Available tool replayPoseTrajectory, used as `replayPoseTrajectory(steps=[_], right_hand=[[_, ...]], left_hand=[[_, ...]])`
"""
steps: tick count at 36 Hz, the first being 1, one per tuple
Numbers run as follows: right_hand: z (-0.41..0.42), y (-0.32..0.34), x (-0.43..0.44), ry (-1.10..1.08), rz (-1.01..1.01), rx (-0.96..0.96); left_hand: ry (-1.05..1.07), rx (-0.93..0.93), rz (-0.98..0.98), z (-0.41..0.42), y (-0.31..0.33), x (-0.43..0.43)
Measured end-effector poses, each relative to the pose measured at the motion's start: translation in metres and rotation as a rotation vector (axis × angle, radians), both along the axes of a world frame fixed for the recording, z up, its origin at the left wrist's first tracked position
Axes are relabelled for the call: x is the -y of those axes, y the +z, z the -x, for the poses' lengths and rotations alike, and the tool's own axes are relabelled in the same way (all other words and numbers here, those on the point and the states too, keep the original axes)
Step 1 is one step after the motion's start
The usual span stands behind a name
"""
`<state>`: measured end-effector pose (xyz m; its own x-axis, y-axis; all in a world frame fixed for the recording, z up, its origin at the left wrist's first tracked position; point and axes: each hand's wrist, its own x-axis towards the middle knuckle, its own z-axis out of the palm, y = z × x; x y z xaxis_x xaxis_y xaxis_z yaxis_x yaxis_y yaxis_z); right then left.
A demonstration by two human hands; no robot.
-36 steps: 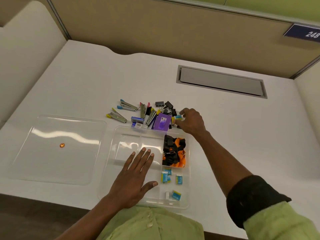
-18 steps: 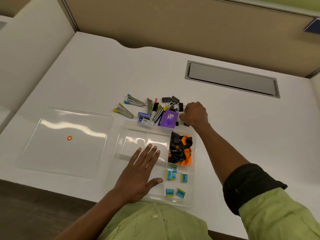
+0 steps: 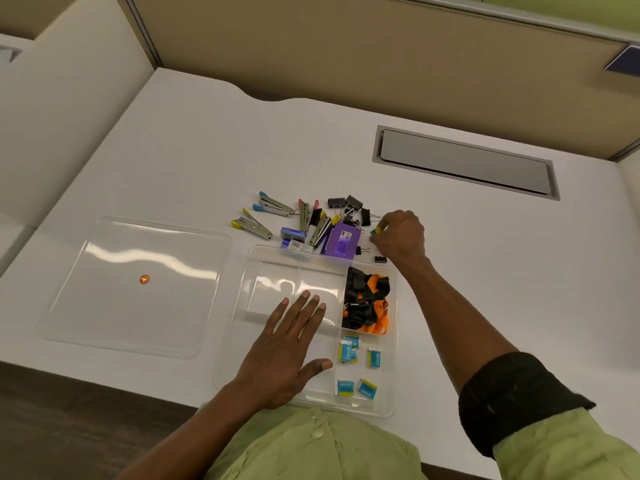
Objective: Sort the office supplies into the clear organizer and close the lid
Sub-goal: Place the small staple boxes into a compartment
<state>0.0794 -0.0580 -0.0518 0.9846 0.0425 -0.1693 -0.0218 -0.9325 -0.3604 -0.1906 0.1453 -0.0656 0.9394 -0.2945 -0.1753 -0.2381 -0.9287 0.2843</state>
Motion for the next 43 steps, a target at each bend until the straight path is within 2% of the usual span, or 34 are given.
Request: replayPoseTrajectory(steps=[3,8,12,19,22,29,36,40,43], right_hand=[[0.02,0.034,0.003,-0.059,-0.131,0.081],[0.09,0.1,0.006,0.01,-0.275,0.011],[0.167,0.114,0.01,0.128,-0.244,-0.117],[0.263,0.061,0.018,0.283,-0.055,-0.162],[0.274,0.053,0.018,0.265,-0.016,-0.179],[0.261,0.03,0.009,0.239,0.032,-0.042],[0.256,0.025,-0.008,0.331,0.1,-0.055],[0.253,0.029,-0.002,0.313,0.222,-0.079],[0.251,0.033,0.008,0.296,0.213,-0.076]], left_hand=[[-0.003,0.004,-0.009,-0.001,-0.001,0.0],[-0.006,0.002,-0.016,-0.001,-0.002,0.001],[-0.007,0.007,-0.013,0.0,-0.001,0.001],[-0.016,0.023,-0.034,0.0,-0.001,0.0],[-0.016,0.031,-0.041,-0.001,-0.002,0.0],[-0.028,0.034,-0.022,-0.001,-0.001,-0.001],[-0.026,0.046,-0.017,0.0,-0.001,-0.002],[-0.012,0.033,-0.012,0.0,-0.002,-0.001],[-0.014,0.033,-0.02,0.0,-0.002,-0.001]])
